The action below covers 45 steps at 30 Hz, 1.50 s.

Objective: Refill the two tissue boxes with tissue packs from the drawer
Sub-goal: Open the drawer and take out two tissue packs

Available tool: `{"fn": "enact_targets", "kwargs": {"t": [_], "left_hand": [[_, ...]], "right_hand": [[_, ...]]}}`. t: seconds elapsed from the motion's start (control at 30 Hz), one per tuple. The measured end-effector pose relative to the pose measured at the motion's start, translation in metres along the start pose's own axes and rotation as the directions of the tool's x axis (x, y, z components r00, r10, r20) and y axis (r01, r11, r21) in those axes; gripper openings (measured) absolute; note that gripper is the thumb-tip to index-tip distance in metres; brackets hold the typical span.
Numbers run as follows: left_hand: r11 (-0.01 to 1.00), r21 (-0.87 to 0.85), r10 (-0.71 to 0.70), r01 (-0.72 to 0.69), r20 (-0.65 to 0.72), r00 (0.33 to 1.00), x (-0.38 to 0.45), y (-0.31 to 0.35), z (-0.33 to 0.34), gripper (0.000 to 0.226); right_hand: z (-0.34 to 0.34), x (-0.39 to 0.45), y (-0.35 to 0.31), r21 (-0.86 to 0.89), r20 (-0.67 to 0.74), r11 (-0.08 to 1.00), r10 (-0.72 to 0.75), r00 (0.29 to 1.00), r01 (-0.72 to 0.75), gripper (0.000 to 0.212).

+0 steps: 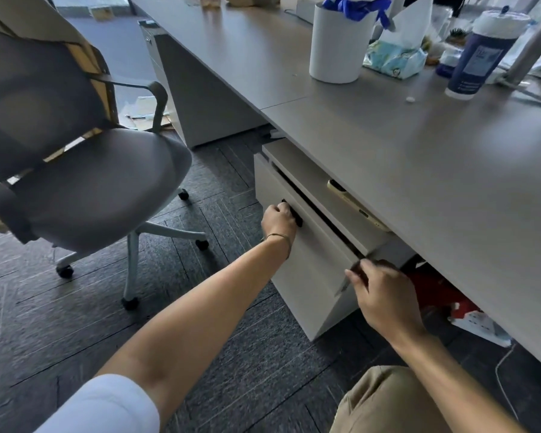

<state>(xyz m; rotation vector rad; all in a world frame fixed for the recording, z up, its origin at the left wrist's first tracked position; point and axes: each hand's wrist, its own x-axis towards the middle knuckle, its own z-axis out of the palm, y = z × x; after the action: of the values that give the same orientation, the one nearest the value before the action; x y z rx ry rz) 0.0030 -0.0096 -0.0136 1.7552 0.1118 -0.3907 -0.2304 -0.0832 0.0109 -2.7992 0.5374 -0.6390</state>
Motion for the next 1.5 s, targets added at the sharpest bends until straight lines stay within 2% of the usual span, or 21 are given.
{"fn": "enact_targets", "kwargs": {"t": [0.17,0.3,0.5,0.73,0.97,1.07,1.13,1.2,1.27,1.33,1.4,1.43,1.5], "left_hand": [[0.998,-0.065,0.024,-0.028,-0.061,0.998,-0.006,-0.022,-0.048,0.029],[0.992,-0.123,0.002,-0.014,-0.103,0.995,-0.009,-0.041,-0.096,0.026],[0.988,-0.151,-0.003,-0.023,-0.169,0.986,-0.032,-0.055,-0.176,0.035],[0.992,-0.127,-0.039,0.012,-0.212,0.977,-0.044,-0.072,-0.246,0.037],[0.989,-0.145,-0.037,0.001,-0.247,0.968,-0.051,-0.077,-0.275,0.040],[0.996,-0.063,-0.077,0.066,-0.211,0.974,-0.050,-0.074,-0.291,0.038],[0.993,0.054,-0.094,0.109,-0.228,0.969,-0.050,-0.061,-0.308,0.028],[0.968,0.246,0.038,0.050,-0.344,0.938,-0.056,-0.035,-0.323,0.016],[0.902,0.413,0.297,-0.126,-0.380,0.876,-0.063,-0.002,-0.321,0.018],[0.803,0.493,0.498,-0.336,-0.244,0.832,-0.071,0.026,-0.294,0.023],[0.680,0.545,0.573,-0.490,0.023,0.819,-0.072,0.040,-0.252,0.030],[0.610,0.565,0.560,-0.556,0.189,0.807,-0.073,0.040,-0.228,0.036],[0.433,0.592,0.441,-0.679,0.518,0.733,-0.071,0.031,-0.182,0.046]], "right_hand": [[0.004,-0.007,-0.034,0.066,0.066,0.987,-0.153,0.986,0.149,0.023],[0.010,-0.017,-0.071,0.113,0.146,0.971,-0.227,0.963,0.211,0.018],[0.022,-0.038,-0.136,0.201,0.118,0.898,-0.418,0.901,0.391,0.027],[0.037,-0.059,-0.193,0.349,0.105,0.806,-0.541,0.834,0.479,0.025],[0.050,-0.068,-0.218,0.386,0.112,0.768,-0.589,0.800,0.511,0.031],[0.046,-0.069,-0.216,0.413,0.125,0.764,-0.586,0.800,0.495,0.031],[0.037,-0.060,-0.206,0.408,0.111,0.783,-0.553,0.826,0.469,0.032],[0.025,-0.040,-0.191,0.399,0.086,0.820,-0.478,0.874,0.409,0.040],[0.013,-0.016,-0.173,0.339,0.020,0.872,-0.382,0.924,0.354,0.040],[0.004,0.002,-0.157,0.264,0.001,0.927,-0.278,0.961,0.268,0.034],[-0.001,0.013,-0.144,0.235,0.022,0.958,-0.176,0.984,0.166,0.031],[-0.003,0.016,-0.139,0.231,0.042,0.966,-0.129,0.991,0.116,0.032],[-0.002,0.024,-0.132,0.222,0.079,0.974,-0.056,0.995,0.037,0.031]]}}
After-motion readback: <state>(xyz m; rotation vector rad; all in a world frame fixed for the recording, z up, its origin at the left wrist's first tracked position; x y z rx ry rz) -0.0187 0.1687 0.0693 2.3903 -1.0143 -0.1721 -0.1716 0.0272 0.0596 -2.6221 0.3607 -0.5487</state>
